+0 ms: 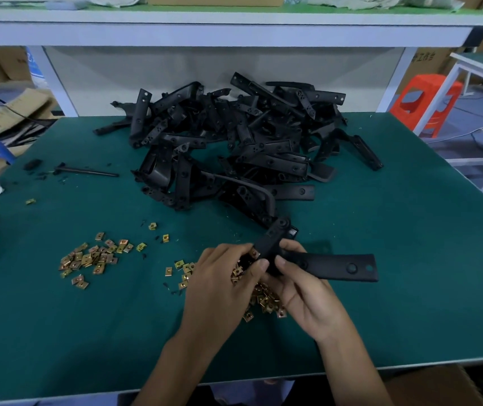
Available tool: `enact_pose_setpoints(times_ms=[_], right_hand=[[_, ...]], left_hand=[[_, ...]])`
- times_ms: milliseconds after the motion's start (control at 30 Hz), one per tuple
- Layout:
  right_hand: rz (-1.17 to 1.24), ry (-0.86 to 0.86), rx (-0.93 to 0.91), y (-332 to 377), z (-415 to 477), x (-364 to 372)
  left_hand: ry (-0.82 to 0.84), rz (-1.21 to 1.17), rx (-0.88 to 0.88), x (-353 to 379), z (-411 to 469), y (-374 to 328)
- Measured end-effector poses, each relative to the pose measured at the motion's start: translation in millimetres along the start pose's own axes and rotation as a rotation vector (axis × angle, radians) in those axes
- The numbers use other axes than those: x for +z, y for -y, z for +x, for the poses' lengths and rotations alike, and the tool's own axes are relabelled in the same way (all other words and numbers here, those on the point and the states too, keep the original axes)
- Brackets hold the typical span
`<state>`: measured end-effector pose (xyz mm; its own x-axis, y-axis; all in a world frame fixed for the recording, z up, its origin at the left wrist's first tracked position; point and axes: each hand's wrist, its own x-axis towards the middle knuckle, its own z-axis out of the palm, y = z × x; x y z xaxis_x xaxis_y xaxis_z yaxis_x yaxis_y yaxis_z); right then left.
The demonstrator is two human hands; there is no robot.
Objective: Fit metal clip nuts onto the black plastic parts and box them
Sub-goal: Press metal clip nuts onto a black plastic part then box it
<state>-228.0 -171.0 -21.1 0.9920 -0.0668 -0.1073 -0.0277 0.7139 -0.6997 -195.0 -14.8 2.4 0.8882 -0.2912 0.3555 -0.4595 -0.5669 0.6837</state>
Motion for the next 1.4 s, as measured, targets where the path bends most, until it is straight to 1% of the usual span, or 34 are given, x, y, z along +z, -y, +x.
enact_pose_setpoints(times_ms=[67,100,167,233,300,367,433,533,600,633,667,733,800,867,933,1000,1067,1133,1233,1400], right_hand=[[0.073,-0.069,-0.007,2.3,0.9,-1.8],[0.11,-0.104,-0.011,3.9,1.0,-3.4],[0.178,-0.136,-0.019,6.6,1.1,-6.8],[0.212,-0.143,-0.021,7.9,0.9,-8.8],[0.201,-0.137,-0.018,7.8,1.2,-9.1],[0.173,-0.108,-0.01,7.3,1.2,-8.0],[0.15,-0.083,0.001,6.1,1.1,-6.8],[0.131,-0.069,0.01,4.8,0.9,-7.0],[0.108,-0.068,0.014,4.6,0.8,-7.2],[0.088,-0.058,0.016,4.6,0.5,-6.9],[0.059,-0.04,0.016,4.9,0.2,-6.4],[-0.012,-0.009,0.014,5.7,-0.4,-4.8],[-0.058,0.01,0.018,6.5,-1.2,-2.8],[-0.072,0.031,0.019,6.4,-2.5,-1.8],[-0.064,0.043,0.027,6.0,-3.9,-0.9],[-0.056,0.045,0.04,5.0,-4.8,-1.4],[-0.064,0.045,0.052,4.9,-5.6,-1.9],[-0.081,0.064,0.052,5.5,-6.7,-1.1],[-0.116,0.086,0.045,6.4,-8.2,-0.4],[-0.149,0.016,0.025,4.8,-6.6,-1.1]], left_hand=[[0.04,-0.051,-0.034,-6.1,9.0,9.4],[0.035,-0.035,-0.044,-9.9,14.5,17.2],[0.027,0.081,-0.074,-16.2,25.9,35.1],[0.076,0.183,-0.118,-16.1,34.1,45.7],[0.122,0.236,-0.102,-10.5,37.6,47.3],[0.165,0.338,-0.058,-2.9,38.6,47.2],[0.204,0.425,-0.06,2.6,40.7,50.8],[0.229,0.426,-0.102,4.7,45.9,53.1],[0.236,0.426,-0.09,6.0,48.4,51.1],[0.227,0.379,-0.078,6.0,48.6,49.0],[0.209,0.28,-0.078,5.1,48.0,45.6],[0.193,-0.003,-0.142,1.1,47.6,34.4],[0.22,-0.274,-0.216,-4.1,46.0,19.8],[0.225,-0.466,-0.25,-8.8,41.8,7.2],[0.208,-0.636,-0.331,-12.9,38.8,-3.3],[0.19,-0.815,-0.447,-14.8,36.3,-9.5],[0.215,-0.963,-0.534,-17.0,34.1,-14.7],[0.274,-1.061,-0.539,-19.1,30.4,-19.2],[0.312,-1.107,-0.508,-21.4,26.6,-26.2],[0.219,-1.103,-0.636,-15.2,25.5,-29.0]])
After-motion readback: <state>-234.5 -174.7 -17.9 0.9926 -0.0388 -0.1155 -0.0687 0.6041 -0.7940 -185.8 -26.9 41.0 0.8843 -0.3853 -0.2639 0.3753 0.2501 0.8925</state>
